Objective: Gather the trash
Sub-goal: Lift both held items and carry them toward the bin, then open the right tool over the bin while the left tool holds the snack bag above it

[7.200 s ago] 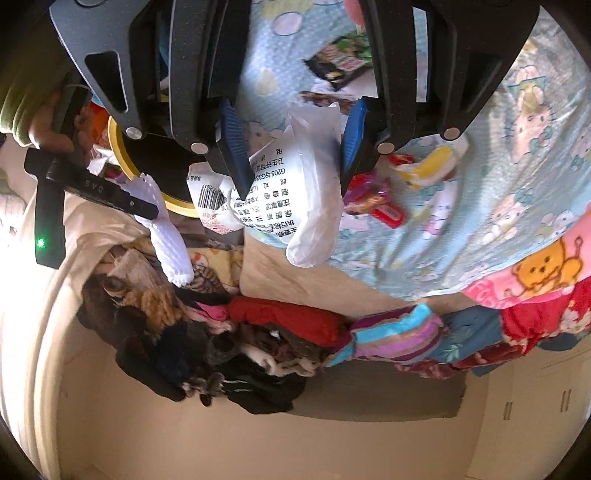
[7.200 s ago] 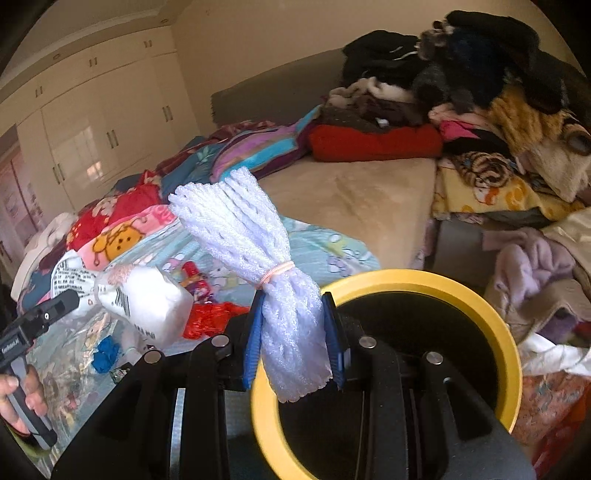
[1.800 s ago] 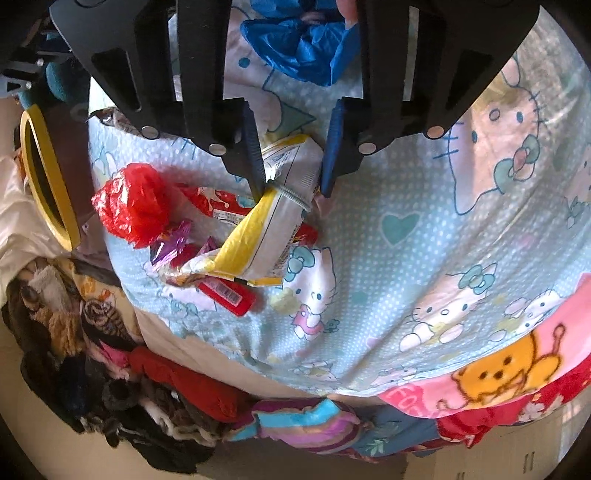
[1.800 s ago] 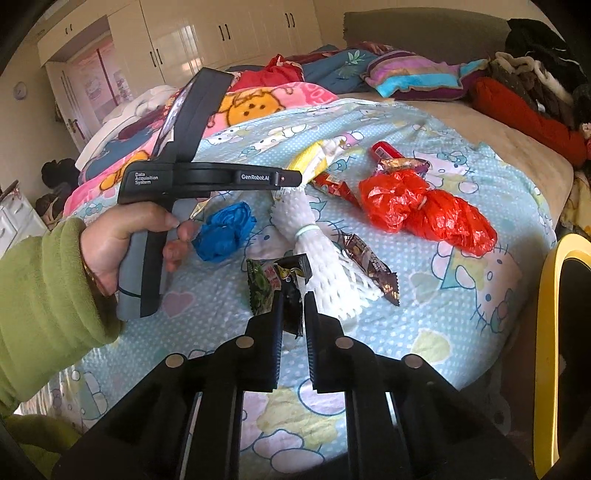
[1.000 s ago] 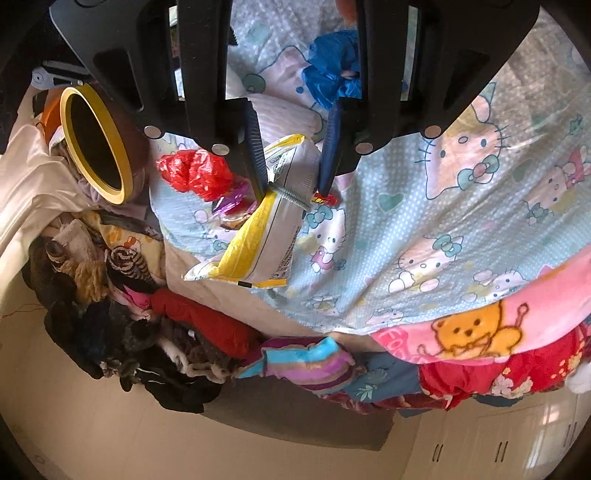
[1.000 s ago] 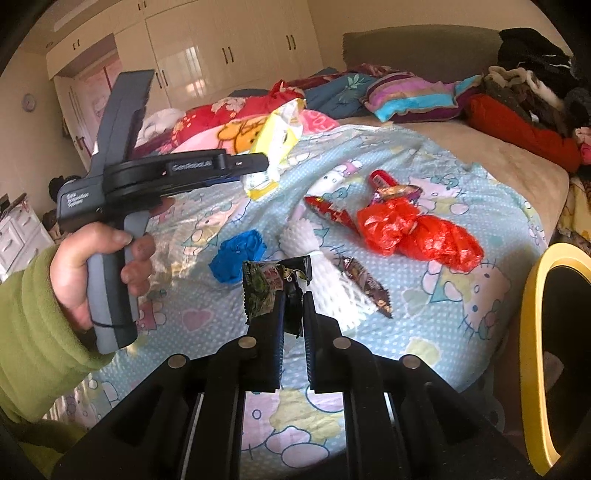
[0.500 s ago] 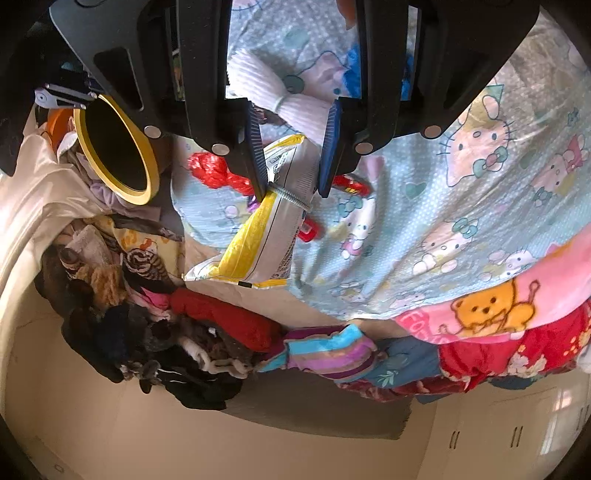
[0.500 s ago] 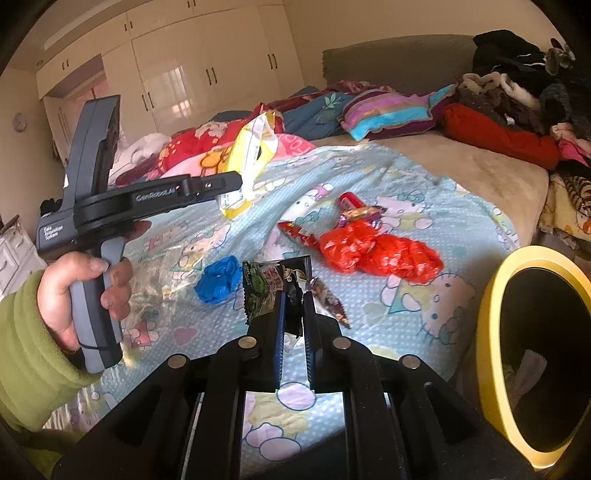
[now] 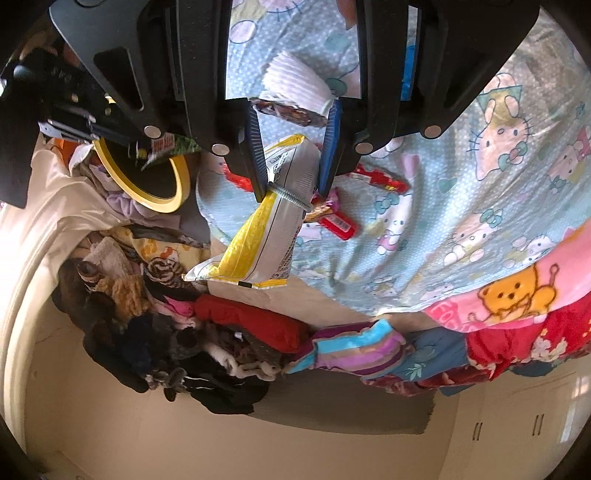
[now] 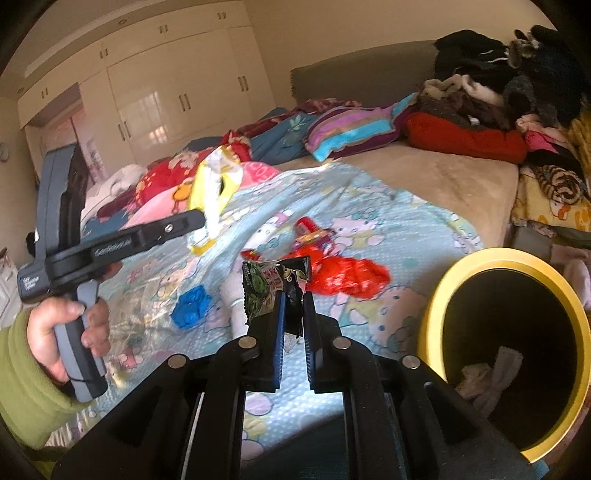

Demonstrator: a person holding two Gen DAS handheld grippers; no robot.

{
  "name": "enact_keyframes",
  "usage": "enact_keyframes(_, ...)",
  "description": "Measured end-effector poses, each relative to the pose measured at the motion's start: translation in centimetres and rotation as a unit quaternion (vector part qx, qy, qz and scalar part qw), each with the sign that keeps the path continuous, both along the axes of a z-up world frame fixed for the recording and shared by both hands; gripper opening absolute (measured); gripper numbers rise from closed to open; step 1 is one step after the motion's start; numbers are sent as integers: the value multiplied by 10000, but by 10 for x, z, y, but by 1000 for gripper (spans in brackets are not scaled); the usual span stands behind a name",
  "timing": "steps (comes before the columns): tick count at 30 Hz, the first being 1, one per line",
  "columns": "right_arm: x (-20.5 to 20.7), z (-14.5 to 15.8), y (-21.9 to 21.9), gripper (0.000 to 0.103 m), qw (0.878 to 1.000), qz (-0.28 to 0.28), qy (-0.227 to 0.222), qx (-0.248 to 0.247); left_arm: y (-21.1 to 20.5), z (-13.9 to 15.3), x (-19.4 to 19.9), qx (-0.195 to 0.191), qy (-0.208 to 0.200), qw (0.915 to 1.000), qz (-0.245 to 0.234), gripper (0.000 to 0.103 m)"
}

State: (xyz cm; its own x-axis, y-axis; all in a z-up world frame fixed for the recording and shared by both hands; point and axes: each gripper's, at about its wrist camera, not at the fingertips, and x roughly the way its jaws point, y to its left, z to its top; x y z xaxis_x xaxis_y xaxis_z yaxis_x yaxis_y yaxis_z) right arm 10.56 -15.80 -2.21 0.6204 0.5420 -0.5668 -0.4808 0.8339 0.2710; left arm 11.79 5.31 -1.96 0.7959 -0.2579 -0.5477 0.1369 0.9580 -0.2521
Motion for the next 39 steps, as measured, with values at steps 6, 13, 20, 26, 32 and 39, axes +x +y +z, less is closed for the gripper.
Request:
enact_keyframes(6, 6, 4, -24, 10, 9995, -302, -12, 103, -11, 2, -1, 19, -18, 9999, -155, 21)
enact_keyframes(13, 12, 9, -55, 10, 9972, -712, -43, 214, -27, 5, -3, 89, -52, 9994, -333, 21)
enact_keyframes(20, 17, 11, -93, 10, 9924, -1186, -49, 335, -46, 8, -2, 134, -72, 9985, -522, 21)
enact_keyframes(26, 22, 9, -120, 10, 9877, -1528, -39, 338, -70, 8, -2, 209, -90, 9968, -764, 21)
enact_keyframes(32, 23, 8, -143, 10, 9828, -1802, -20, 397, -90, 7, -1, 263, -87, 9948, -980, 21)
enact_keyframes(39, 25, 6, -163, 10, 9778, -2064, -28, 359, -111, 4, -2, 329, -74, 9922, -1204, 21)
